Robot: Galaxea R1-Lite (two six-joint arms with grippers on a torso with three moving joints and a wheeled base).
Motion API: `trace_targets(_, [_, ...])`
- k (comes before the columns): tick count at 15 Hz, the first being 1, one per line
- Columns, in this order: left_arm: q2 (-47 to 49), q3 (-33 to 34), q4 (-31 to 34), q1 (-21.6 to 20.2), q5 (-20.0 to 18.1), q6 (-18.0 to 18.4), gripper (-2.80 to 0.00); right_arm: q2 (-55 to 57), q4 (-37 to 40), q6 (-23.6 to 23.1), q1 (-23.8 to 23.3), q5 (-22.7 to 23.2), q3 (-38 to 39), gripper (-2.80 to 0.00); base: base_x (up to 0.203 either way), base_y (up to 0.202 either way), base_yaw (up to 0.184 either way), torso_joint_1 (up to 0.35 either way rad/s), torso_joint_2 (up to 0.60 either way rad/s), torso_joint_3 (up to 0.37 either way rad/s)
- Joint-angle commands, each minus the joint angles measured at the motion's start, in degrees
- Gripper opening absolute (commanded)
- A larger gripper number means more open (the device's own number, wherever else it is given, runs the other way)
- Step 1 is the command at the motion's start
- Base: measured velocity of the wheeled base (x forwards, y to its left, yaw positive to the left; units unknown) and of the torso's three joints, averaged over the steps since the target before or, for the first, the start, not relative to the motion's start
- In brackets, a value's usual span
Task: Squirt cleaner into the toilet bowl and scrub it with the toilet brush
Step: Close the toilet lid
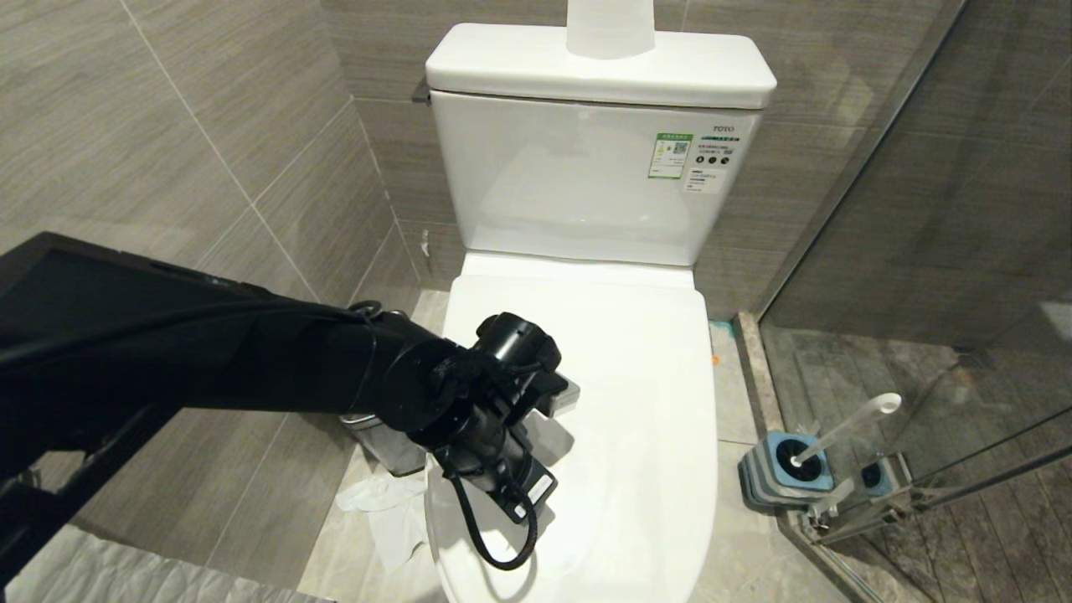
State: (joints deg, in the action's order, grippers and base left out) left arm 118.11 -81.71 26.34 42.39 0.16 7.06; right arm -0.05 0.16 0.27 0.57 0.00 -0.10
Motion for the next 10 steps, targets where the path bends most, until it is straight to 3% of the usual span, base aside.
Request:
trace_targets(1, [-1.39,0.41,0.11,0.2,0.02,-0.02,-2.8,0.05,0.02,0.0,0.04,0.0,0.01,-2.8,0.0,0.0,0.0,0.0,0.0,0.0])
trace_targets(5, [-9.38,-0.94,0.22,-0.24,-0.61,0.24,-2.8,0.05,0.02,0.0,0.04,0.0,0.01,-2.8,0.0,0.0,0.0,0.0,0.0,0.0])
trace_targets(7, [-14.3,-2.61,1.08,-2.0,-3.5,0.36,-2.8,0.05,0.02,0.0,0.04,0.0,0.01,-2.8,0.0,0.0,0.0,0.0,0.0,0.0])
trace_targets(10, [-19.77,-7.53,9.67,-7.15,-5.5,0.11,-2.8,0.05,0.02,0.0,0.04,0.0,0.01,-2.8,0.0,0.0,0.0,0.0,0.0,0.0])
